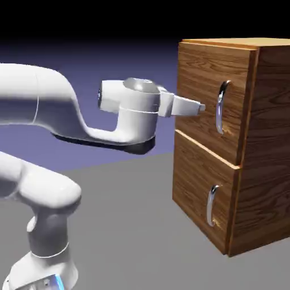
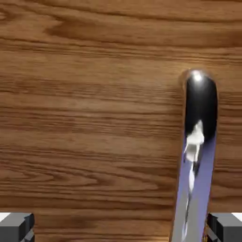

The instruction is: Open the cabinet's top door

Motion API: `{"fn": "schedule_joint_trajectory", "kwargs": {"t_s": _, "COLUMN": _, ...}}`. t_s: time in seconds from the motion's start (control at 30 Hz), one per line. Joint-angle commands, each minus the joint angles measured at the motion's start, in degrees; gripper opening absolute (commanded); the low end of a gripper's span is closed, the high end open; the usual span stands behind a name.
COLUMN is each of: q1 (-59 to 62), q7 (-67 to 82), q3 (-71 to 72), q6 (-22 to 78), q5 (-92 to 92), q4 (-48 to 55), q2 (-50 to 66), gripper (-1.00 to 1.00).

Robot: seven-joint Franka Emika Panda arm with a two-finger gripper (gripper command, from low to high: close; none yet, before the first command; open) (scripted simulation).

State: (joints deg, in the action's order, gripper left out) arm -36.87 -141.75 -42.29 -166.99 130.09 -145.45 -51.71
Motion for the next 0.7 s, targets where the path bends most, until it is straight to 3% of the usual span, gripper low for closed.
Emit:
{"fn": "schedule_joint_trajectory", "kwargs": {"t_s": 0.0, "q1": -0.69, "q7": -1.90, "q3": -0.81, "q6": 0.13, "q5": 2.50, "q4": 0.30, "q2": -0.37, "gripper": 0.00}}
{"fn": "schedule_joint_trajectory", "kwargs": {"t_s": 0.37, "q1": -8.26, "q7": -22.66, "q3": -9.65, "q6": 1.60, "q5": 29.69, "q4": 3.55, "q2": -4.35, "gripper": 0.00}}
{"fn": "schedule_joint_trajectory", "kwargs": {"t_s": 0.57, "q1": -18.31, "q7": -24.26, "q3": -15.79, "q6": 4.00, "q5": 31.81, "q4": 10.57, "q2": 0.56, "gripper": 0.00}}
{"fn": "schedule_joint_trajectory", "kwargs": {"t_s": 0.6, "q1": -18.31, "q7": -24.26, "q3": -15.80, "q6": 4.00, "q5": 31.81, "q4": 10.57, "q2": 0.56, "gripper": -1.00}}
{"fn": "schedule_joint_trajectory", "kwargs": {"t_s": 0.67, "q1": -16.23, "q7": -24.29, "q3": -14.14, "q6": 4.92, "q5": 30.70, "q4": 9.14, "q2": 0.75, "gripper": -1.00}}
